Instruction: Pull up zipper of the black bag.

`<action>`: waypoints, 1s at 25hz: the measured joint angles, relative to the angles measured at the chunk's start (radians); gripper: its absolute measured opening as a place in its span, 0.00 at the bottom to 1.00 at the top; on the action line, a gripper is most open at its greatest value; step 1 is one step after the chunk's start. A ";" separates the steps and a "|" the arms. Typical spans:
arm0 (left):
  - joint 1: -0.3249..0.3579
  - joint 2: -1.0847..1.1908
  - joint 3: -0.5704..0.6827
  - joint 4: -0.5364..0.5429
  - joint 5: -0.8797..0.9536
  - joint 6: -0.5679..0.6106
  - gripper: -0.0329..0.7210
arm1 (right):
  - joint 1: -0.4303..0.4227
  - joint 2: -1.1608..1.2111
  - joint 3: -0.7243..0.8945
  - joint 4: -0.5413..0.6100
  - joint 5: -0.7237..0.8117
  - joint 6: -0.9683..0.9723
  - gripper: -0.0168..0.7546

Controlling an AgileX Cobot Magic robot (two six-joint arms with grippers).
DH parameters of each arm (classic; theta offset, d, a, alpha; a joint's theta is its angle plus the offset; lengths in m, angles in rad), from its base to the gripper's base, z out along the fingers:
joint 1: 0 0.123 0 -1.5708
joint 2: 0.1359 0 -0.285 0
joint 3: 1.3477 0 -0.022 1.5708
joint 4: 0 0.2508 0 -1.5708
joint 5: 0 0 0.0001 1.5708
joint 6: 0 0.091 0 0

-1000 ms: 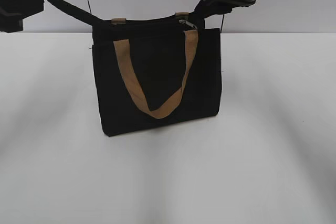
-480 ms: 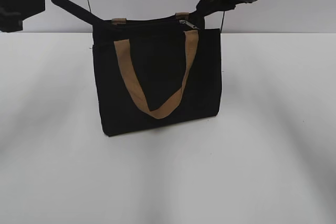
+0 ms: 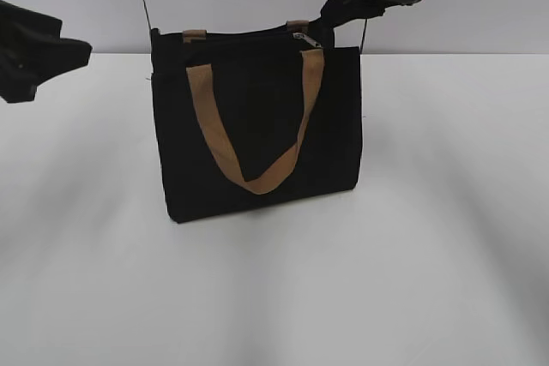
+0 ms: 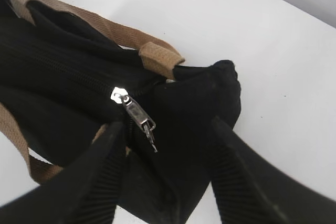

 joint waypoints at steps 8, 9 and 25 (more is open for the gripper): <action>0.000 0.000 0.000 0.199 0.080 -0.258 0.58 | 0.000 0.000 0.000 -0.006 0.001 0.000 0.52; 0.000 0.000 0.000 0.201 0.097 -0.283 0.58 | 0.000 0.000 0.000 -0.007 0.004 0.000 0.52; 0.000 0.145 0.000 -0.055 0.704 -0.354 0.58 | 0.000 -0.066 0.000 -0.029 0.027 0.000 0.52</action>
